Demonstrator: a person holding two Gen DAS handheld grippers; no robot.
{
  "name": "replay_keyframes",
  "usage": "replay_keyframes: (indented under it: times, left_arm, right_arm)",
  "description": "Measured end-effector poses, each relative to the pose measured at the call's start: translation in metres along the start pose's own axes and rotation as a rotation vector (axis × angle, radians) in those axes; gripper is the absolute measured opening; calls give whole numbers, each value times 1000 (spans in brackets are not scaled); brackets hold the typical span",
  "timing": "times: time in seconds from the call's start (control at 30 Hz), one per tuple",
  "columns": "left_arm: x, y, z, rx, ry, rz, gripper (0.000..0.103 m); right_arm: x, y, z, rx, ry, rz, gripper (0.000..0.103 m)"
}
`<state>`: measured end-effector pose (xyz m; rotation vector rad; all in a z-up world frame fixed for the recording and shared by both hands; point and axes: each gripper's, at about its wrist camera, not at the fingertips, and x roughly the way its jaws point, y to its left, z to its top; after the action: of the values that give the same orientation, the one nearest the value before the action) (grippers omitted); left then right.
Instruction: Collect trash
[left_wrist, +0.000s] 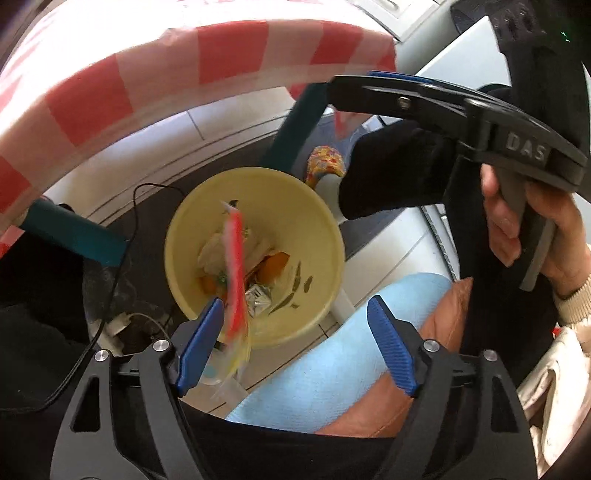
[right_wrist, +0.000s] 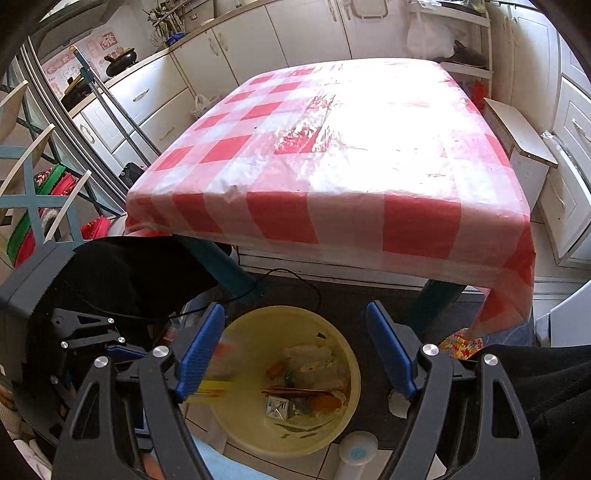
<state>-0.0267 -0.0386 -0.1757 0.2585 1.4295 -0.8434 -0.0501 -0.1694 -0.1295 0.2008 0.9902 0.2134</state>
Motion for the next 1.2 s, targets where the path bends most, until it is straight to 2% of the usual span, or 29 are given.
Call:
replay_keyframes:
  times: [0.13, 0.2, 0.43, 0.6, 0.73, 0.97, 1.03, 1.2]
  left_arm:
    - [-7, -4, 0, 4, -19, -95, 78]
    - [-13, 0, 2, -21, -59, -89, 78]
    - [-62, 23, 7, -136, -320, 32, 78]
    - [-87, 19, 13, -136, -453, 171, 82]
    - [-105, 15, 17, -155, -551, 265, 89]
    - [-134, 5, 17, -144, -676, 410, 96]
    - [-139, 1, 18, -134, -687, 444, 96]
    - [-149, -2, 17, -149, -703, 475, 96]
  right_arm:
    - [-2, -1, 0, 4, -9, -2, 76]
    - [-3, -1, 1, 6, -18, -4, 76]
    - [-19, -1, 5, -2, -131, -71, 79]
    - [-33, -2, 8, -2, -228, -130, 82]
    - [-44, -3, 10, -12, -298, -168, 84]
    - [-61, 8, 10, -75, -403, -215, 89]
    - [-62, 8, 11, -77, -417, -221, 90]
    - [-62, 5, 11, -63, -419, -232, 91]
